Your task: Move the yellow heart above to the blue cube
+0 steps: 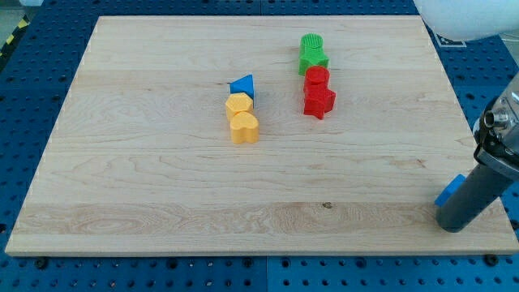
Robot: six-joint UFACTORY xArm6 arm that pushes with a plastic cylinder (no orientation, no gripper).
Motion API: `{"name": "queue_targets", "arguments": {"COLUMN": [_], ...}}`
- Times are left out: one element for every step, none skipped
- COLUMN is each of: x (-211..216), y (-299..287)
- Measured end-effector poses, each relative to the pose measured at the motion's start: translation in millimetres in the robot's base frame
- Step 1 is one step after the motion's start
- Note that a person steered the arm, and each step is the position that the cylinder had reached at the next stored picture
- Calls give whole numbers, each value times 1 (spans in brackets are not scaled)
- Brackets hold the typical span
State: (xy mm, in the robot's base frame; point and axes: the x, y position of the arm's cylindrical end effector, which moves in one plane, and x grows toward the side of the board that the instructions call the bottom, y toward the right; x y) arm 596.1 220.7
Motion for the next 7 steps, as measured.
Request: {"name": "queue_targets", "arguments": {"x": [0, -17, -55, -65, -83, -87, -109], "y": [-20, -31, -60, -123, -197, -272, -324]}}
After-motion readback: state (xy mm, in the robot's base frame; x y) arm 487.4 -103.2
